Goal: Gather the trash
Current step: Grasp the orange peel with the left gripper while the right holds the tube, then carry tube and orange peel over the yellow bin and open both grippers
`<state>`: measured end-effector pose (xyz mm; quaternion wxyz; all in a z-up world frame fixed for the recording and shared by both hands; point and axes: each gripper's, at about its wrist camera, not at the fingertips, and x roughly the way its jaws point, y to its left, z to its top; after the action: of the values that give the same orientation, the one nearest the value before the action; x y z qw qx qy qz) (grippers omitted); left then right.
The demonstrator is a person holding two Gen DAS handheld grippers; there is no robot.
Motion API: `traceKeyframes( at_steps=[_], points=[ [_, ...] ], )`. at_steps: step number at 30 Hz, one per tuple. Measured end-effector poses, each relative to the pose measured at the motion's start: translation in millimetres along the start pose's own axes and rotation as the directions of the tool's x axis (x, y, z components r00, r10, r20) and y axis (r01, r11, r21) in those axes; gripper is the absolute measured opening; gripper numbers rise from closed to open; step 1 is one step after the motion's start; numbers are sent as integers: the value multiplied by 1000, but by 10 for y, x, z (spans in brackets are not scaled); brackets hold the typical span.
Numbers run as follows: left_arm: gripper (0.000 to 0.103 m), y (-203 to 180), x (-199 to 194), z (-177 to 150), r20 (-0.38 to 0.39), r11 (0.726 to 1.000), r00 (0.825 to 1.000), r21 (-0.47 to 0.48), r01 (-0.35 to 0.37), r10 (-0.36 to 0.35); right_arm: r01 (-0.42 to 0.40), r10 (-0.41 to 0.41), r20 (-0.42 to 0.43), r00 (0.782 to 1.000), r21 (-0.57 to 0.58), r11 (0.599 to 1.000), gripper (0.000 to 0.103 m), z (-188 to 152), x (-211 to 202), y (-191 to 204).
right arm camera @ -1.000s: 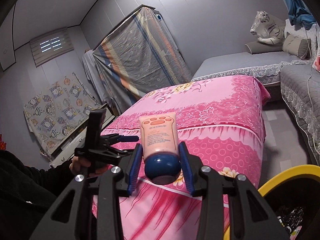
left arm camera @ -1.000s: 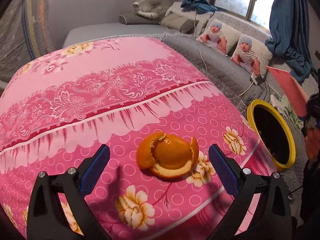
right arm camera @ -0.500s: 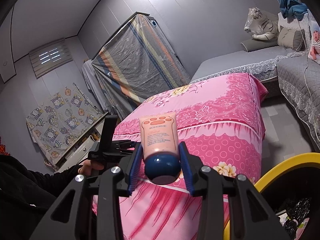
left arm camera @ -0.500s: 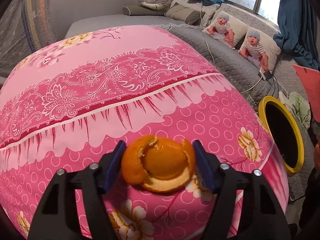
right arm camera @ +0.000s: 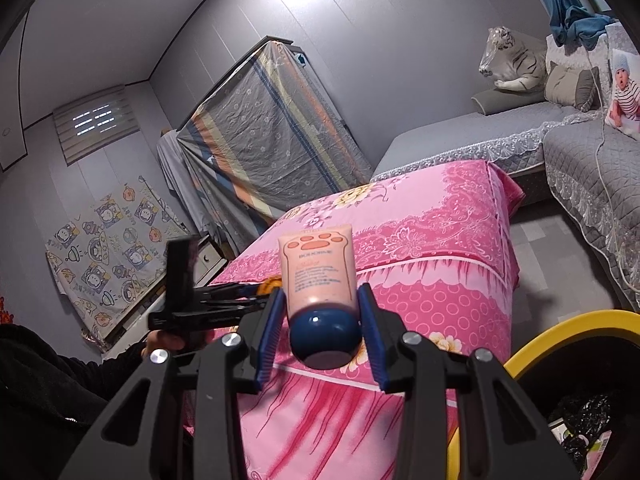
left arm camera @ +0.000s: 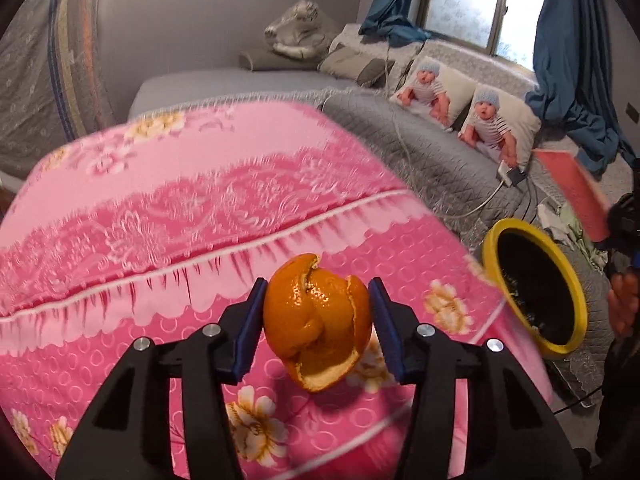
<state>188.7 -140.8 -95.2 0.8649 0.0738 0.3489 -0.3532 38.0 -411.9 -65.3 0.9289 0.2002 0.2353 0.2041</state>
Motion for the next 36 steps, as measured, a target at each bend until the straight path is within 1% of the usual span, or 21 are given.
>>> traceKeyframes(
  at_steps=[2, 5, 9, 12, 16, 21, 23, 26, 29, 30, 33, 34, 36],
  points=[
    [48, -124, -154, 52, 40, 1000, 999, 25, -7, 6, 16, -16, 16, 1000, 4, 1000, 35, 11, -60, 6],
    [48, -376, -373, 163, 96, 998, 995, 65, -2, -4, 49, -49, 34, 998, 14, 999, 35, 18, -144, 1],
    [48, -691, -525, 260, 141, 994, 990, 110, 11, -26, 73, -74, 55, 996, 24, 997, 35, 14, -260, -22],
    [48, -915, -571, 322, 162, 989, 985, 145, 31, -55, 87, -89, 76, 993, 25, 996, 35, 9, -367, -36],
    [48, -1209, -575, 425, 179, 979, 978, 189, 72, -106, 125, -129, 108, 986, 41, 991, 35, -14, -544, -100],
    [48, -1533, -485, 523, 179, 965, 970, 235, 120, -164, 187, -197, 137, 971, 79, 979, 35, -75, -749, -234],
    [48, -1650, -455, 545, 177, 959, 966, 248, 141, -188, 230, -241, 152, 959, 89, 969, 35, -121, -859, -295],
    [48, -1859, -386, 574, 180, 948, 961, 279, 154, -210, 303, -319, 168, 933, 114, 946, 35, -166, -993, -400],
    [48, -2049, -238, 619, 152, 936, 957, 294, 196, -248, 400, -421, 176, 890, 145, 905, 35, -239, -1105, -476],
    [48, -2127, -161, 636, 139, 929, 954, 301, 214, -265, 439, -463, 172, 869, 162, 884, 35, -271, -1146, -509],
    [49, -2305, 80, 660, 95, 914, 949, 311, 259, -301, 498, -530, 155, 834, 203, 843, 36, -370, -1216, -608],
    [49, -2346, 141, 653, 81, 911, 947, 312, 271, -310, 522, -557, 145, 818, 218, 825, 36, -413, -1235, -652],
    [49, -2477, 356, 646, 38, 902, 945, 313, 297, -324, 561, -599, 109, 793, 252, 788, 36, -499, -1252, -772]
  ],
)
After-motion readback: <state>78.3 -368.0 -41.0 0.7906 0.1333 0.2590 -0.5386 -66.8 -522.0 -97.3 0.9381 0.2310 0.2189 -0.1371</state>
